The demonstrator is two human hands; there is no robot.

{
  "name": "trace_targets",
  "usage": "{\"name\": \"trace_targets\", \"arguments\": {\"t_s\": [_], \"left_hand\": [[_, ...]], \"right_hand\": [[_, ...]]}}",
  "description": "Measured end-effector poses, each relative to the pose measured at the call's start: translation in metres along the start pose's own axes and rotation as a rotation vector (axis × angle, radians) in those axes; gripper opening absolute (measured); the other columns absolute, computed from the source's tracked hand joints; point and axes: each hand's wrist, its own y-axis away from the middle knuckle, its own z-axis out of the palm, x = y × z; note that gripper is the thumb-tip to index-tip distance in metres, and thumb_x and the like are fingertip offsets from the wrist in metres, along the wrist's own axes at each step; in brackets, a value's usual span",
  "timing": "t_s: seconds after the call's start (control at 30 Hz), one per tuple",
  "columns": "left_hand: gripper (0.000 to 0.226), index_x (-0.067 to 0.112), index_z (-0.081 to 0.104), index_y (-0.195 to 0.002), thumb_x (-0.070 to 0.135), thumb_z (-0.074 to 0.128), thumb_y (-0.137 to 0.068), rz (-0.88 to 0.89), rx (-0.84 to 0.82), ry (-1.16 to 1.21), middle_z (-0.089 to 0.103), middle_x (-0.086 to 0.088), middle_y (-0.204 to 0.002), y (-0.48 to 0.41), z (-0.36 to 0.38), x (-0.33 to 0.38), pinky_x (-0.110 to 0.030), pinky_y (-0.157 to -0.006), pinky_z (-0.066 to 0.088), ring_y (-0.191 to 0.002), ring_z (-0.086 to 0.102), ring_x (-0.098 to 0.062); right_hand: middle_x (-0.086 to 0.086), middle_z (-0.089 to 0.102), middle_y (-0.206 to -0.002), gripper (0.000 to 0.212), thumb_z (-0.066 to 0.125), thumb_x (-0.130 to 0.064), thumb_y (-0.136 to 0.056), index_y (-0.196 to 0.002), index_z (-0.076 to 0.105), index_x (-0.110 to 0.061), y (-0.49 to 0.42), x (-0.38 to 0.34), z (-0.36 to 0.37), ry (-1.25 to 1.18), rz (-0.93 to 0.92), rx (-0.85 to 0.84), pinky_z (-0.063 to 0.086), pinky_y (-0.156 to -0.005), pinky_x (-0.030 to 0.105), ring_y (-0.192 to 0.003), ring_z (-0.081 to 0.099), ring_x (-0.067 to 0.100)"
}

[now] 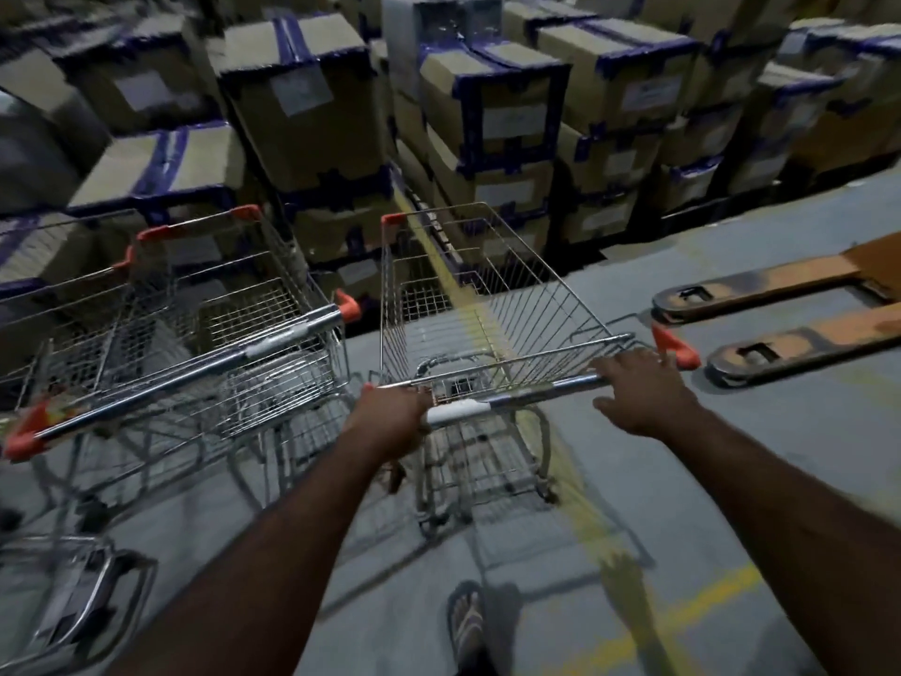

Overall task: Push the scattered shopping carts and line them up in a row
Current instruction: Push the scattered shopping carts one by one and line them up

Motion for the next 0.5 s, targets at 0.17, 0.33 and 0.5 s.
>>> {"name": "trace_targets", "arguments": {"t_s": [0.17, 0.33, 0.5], "left_hand": [[0.028, 0.021, 0.070, -0.112, 0.024, 0.060, -0.086, -0.186, -0.015, -0.034, 0.070, 0.002, -0.111, -0.062, -0.004, -0.015, -0.051, -0.118, 0.024, -0.108, 0.065, -0.021], [0.052, 0.029, 0.066, -0.121, 0.062, 0.059, -0.081, -0.194, 0.036, 0.059, 0.070, 0.004, -0.110, -0.136, -0.021, -0.036, -0.055, -0.115, 0.026, -0.106, 0.065, -0.021], [0.096, 0.030, 0.046, -0.144, 0.092, 0.020, -0.077, -0.111, 0.213, 0.078, 0.057, -0.002, -0.137, -0.184, -0.027, -0.075, -0.053, -0.109, 0.033, -0.125, 0.052, -0.026]], "right_hand": [[0.008, 0.041, -0.154, 0.064, 0.061, -0.043, -0.093, -0.152, 0.039, -0.029, -0.075, 0.002, -0.002, 0.084, -0.034, 0.023, 0.012, -0.119, 0.058, -0.143, 0.031, 0.033], [0.012, 0.037, -0.157, 0.073, 0.066, -0.035, -0.093, -0.156, 0.032, -0.024, -0.156, 0.001, -0.013, 0.049, 0.047, 0.040, 0.011, -0.120, 0.057, -0.145, 0.028, 0.037], [0.015, 0.034, -0.158, 0.082, 0.067, -0.053, -0.082, -0.154, 0.036, -0.029, -0.224, -0.020, -0.026, -0.110, 0.155, 0.027, 0.005, -0.119, 0.063, -0.147, 0.023, 0.038]]}}
